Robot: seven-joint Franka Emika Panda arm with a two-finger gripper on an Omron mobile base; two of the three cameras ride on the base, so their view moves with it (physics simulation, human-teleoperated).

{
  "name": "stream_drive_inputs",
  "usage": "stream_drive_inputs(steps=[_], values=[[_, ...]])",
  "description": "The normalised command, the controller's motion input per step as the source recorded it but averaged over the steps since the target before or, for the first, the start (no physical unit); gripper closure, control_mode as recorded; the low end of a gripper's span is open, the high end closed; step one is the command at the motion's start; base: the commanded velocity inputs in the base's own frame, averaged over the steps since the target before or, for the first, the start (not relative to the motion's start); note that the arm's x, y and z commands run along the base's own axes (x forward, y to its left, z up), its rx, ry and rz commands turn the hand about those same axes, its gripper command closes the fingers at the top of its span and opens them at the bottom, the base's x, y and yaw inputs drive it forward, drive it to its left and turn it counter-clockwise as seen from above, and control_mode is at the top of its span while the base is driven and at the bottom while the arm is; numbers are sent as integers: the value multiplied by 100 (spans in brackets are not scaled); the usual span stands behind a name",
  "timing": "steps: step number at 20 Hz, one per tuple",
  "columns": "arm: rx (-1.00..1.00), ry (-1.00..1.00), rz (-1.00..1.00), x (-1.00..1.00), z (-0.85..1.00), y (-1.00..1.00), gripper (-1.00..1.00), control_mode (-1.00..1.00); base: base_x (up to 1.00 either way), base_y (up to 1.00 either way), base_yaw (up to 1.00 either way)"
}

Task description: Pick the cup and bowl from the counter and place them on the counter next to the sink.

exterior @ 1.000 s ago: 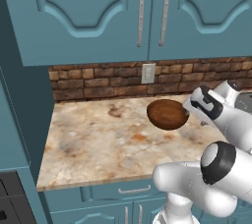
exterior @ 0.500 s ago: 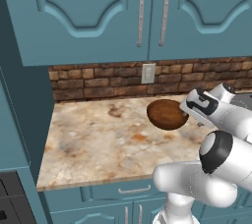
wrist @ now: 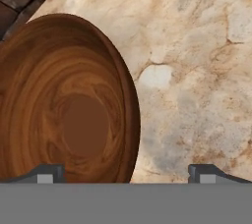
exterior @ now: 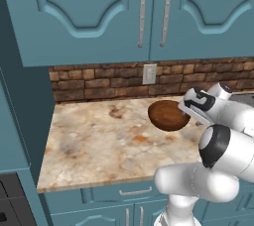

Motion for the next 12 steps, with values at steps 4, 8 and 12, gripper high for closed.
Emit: stream_drive_inputs(steps=[4,8,12], values=[[0,0,0,15,-14,3,-100,-100,0,0,0],[0,0,0,12,-18,1,-100,-100,0,0,0],[0,0,0,13,-17,0,-100,-100,0,0,0]])
